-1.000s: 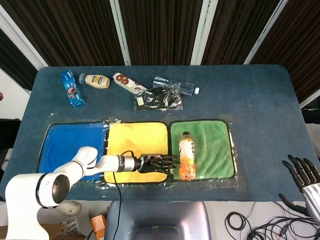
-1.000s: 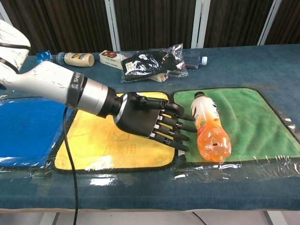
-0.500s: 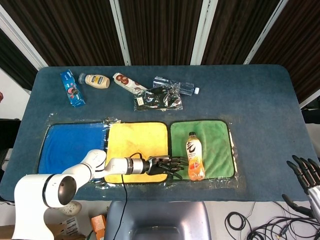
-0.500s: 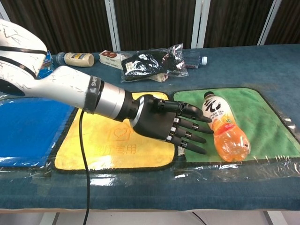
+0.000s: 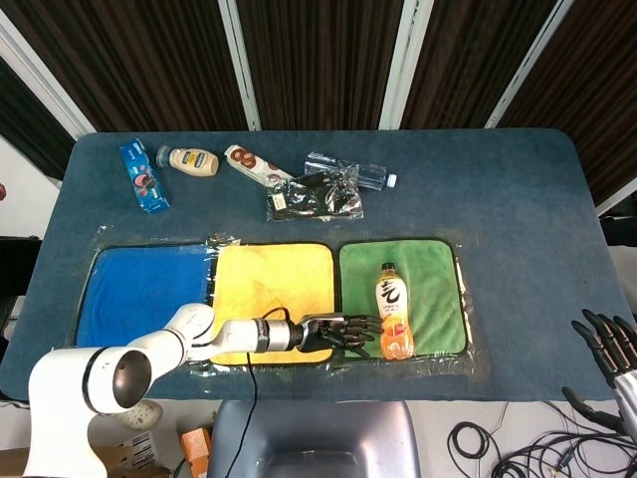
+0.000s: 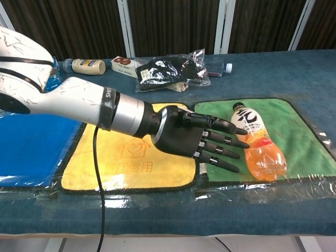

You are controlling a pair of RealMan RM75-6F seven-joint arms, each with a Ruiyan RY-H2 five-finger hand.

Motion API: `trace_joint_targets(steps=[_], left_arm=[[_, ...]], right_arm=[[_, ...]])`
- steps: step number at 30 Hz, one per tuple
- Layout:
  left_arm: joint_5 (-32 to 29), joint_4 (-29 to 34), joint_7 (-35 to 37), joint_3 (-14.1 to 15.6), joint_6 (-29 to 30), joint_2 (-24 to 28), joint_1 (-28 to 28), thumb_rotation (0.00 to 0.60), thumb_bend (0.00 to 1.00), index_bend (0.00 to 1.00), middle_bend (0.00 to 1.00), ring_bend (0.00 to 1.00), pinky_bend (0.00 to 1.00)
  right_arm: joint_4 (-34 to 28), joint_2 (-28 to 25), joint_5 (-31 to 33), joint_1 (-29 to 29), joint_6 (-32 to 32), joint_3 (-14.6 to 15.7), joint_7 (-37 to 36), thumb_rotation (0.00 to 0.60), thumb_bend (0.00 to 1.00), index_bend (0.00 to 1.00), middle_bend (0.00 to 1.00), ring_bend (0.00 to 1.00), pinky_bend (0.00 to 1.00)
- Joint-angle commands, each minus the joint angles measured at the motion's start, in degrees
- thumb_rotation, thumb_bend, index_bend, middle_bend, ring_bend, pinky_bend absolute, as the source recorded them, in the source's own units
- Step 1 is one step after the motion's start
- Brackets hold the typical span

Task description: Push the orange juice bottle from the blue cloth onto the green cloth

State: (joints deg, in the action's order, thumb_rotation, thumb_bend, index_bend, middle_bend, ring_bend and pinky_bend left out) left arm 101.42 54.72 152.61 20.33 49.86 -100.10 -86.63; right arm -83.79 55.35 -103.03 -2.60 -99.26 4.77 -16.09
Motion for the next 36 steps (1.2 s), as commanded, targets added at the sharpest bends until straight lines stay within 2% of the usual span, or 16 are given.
trace_joint_targets(steps=[1,5,7,11,12,15,16,17,19,20,21,23,25,28,33,36], left_arm=[[-3.3,3.0,-8.0,-2.3,-3.9,1.5,0.5,0.6,0.5,0.0,0.06,0.01,0.18],[-7.5,8.4,-27.7,-4.3,-11.6,5.5,0.1,0.6,0.51,0.0,0.08,0.01,0.16],[-12.5,12.3,-41.5,-6.4,-14.2,8.5,1.5,0.6,0.51,0.0,0.07,0.01,0.15],[-22.8,22.1,-69.7,-8.7,-11.7,16.2,6.8,0.6,0.5,0.0,0.06,0.01,0.15],[-25.9,26.2,-78.5,-8.6,-9.3,18.9,8.8,0.6,0.48,0.0,0.05,0.0,0.15],[-32.4,35.2,-98.0,-7.0,-3.5,24.6,12.8,0.6,0.4,0.0,0.02,0.0,0.15],[-34.7,38.0,-109.9,-4.7,-0.3,27.0,14.3,0.6,0.4,0.0,0.02,0.0,0.15],[-37.7,40.9,-123.8,-2.2,4.8,28.9,16.4,0.6,0.39,0.0,0.01,0.0,0.15],[-43.1,44.9,-143.7,0.4,15.0,29.7,20.5,0.6,0.39,0.0,0.0,0.0,0.14],[-45.2,46.8,-155.5,1.7,24.3,29.0,24.6,0.6,0.39,0.0,0.0,0.0,0.14],[-45.4,47.6,-161.9,2.4,30.5,27.9,27.9,0.6,0.39,0.0,0.0,0.0,0.13],[-43.2,47.4,-168.1,4.0,41.0,25.8,35.5,0.6,0.38,0.0,0.0,0.0,0.11],[-37.6,44.8,-165.4,6.0,45.4,25.1,41.0,0.6,0.37,0.0,0.0,0.0,0.09],[-29.6,37.1,-158.1,8.3,50.9,24.5,49.3,0.6,0.34,0.0,0.0,0.0,0.07],[-26.6,27.2,-154.3,4.3,57.9,21.4,59.9,0.6,0.29,0.0,0.0,0.0,0.07],[-25.8,26.6,-155.2,4.0,57.9,21.3,60.5,0.6,0.28,0.0,0.0,0.0,0.07]], right_arm=[[0.4,0.0,-0.2,-0.2,-0.5,0.1,-0.4,0.6,0.19,0.0,0.0,0.0,0.0],[0.8,0.1,-0.5,-0.5,-1.3,0.2,-1.0,0.6,0.19,0.0,0.0,0.0,0.0],[1.0,0.2,-0.6,-0.6,-1.5,0.2,-1.0,0.6,0.19,0.0,0.0,0.0,0.0],[1.0,0.2,-0.6,-0.6,-1.3,0.2,-0.8,0.6,0.19,0.0,0.0,0.0,0.0],[0.9,0.3,-0.4,-0.5,-1.1,0.1,-0.6,0.6,0.19,0.0,0.0,0.0,0.0],[0.3,0.4,0.2,-0.2,-0.1,0.0,0.3,0.6,0.19,0.0,0.0,0.0,0.0],[-0.1,0.4,0.6,0.1,0.9,-0.1,0.9,0.6,0.19,0.0,0.0,0.0,0.0],[-0.7,0.5,1.0,0.4,1.9,-0.1,1.6,0.6,0.19,0.0,0.0,0.0,0.0],[-1.4,0.4,1.4,0.8,3.1,-0.2,2.5,0.6,0.19,0.0,0.0,0.0,0.0],[-1.9,0.4,1.7,1.0,3.6,-0.3,2.9,0.6,0.19,0.0,0.0,0.0,0.0],[-2.2,0.4,2.0,1.1,3.8,-0.5,3.3,0.6,0.19,0.0,0.0,0.0,0.0],[-2.7,0.5,2.6,1.2,4.4,-0.7,4.3,0.6,0.19,0.0,0.0,0.0,0.0],[-3.1,0.6,2.9,1.4,4.9,-0.8,5.1,0.6,0.19,0.0,0.0,0.0,0.0],[-3.7,0.6,3.3,1.8,6.1,-0.9,5.9,0.6,0.19,0.0,0.0,0.0,0.0],[-4.5,0.8,4.4,2.2,7.4,-1.2,7.4,0.6,0.19,0.0,0.0,0.0,0.0],[-4.6,0.9,4.5,2.2,7.5,-1.3,7.5,0.6,0.19,0.0,0.0,0.0,0.0]])
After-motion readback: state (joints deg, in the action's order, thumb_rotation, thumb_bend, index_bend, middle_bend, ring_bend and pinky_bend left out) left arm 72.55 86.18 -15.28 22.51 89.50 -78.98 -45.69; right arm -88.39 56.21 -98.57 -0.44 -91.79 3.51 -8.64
